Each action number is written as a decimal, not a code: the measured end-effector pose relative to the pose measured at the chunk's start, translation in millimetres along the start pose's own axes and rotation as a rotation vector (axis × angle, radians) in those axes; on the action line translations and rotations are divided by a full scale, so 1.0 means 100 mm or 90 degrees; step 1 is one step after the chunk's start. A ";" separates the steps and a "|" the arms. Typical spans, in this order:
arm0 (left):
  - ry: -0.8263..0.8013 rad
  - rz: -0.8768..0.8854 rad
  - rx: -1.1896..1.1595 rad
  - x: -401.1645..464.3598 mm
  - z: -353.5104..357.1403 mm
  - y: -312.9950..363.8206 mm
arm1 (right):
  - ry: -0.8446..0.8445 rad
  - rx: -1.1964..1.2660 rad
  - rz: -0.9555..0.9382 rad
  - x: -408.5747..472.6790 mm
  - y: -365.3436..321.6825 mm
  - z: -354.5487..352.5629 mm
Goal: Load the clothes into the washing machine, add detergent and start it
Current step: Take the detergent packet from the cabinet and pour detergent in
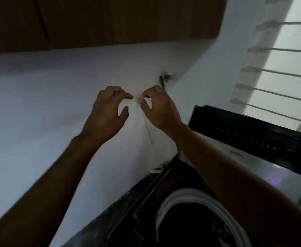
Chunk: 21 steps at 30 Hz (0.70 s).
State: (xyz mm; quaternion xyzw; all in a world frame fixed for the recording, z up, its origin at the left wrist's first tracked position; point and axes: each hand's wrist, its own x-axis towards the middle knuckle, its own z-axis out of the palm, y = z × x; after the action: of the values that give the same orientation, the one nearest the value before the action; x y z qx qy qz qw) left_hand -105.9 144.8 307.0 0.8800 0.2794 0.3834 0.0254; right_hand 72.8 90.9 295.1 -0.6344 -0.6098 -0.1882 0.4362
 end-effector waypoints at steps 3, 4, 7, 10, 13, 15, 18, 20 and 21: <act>0.046 -0.035 0.087 -0.10 -0.50 -0.22 | -0.026 0.052 -0.063 0.25 -0.42 0.20; 0.067 -0.044 0.110 -0.14 -0.66 -0.28 | -0.029 0.068 -0.087 0.32 -0.56 0.27; 0.139 -0.068 0.178 -0.27 -1.11 -0.45 | -0.023 0.100 -0.157 0.52 -0.98 0.44; 0.184 -0.089 0.244 -0.37 -1.47 -0.57 | 0.032 0.116 -0.218 0.75 -1.44 0.56; 0.203 -0.104 0.322 -0.44 -1.77 -0.74 | 0.100 0.139 -0.253 0.98 -1.87 0.67; 0.221 -0.097 0.359 -0.45 -1.91 -0.83 | 0.122 0.148 -0.266 1.12 -2.06 0.71; 0.252 -0.064 0.467 -0.33 -2.12 -0.94 | 0.114 0.067 -0.285 1.35 -2.30 0.73; 0.220 -0.040 0.549 -0.17 -2.23 -0.96 | 0.074 -0.020 -0.307 1.45 -2.41 0.73; 0.197 -0.030 0.578 -0.07 -2.27 -0.97 | 0.057 -0.048 -0.312 1.49 -2.44 0.73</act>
State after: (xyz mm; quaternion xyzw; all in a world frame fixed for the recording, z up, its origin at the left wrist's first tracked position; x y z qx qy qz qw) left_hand -311.5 184.2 437.3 0.7282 0.4391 0.3482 -0.3945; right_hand -150.0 208.7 448.9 -0.4747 -0.7179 -0.3388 0.3801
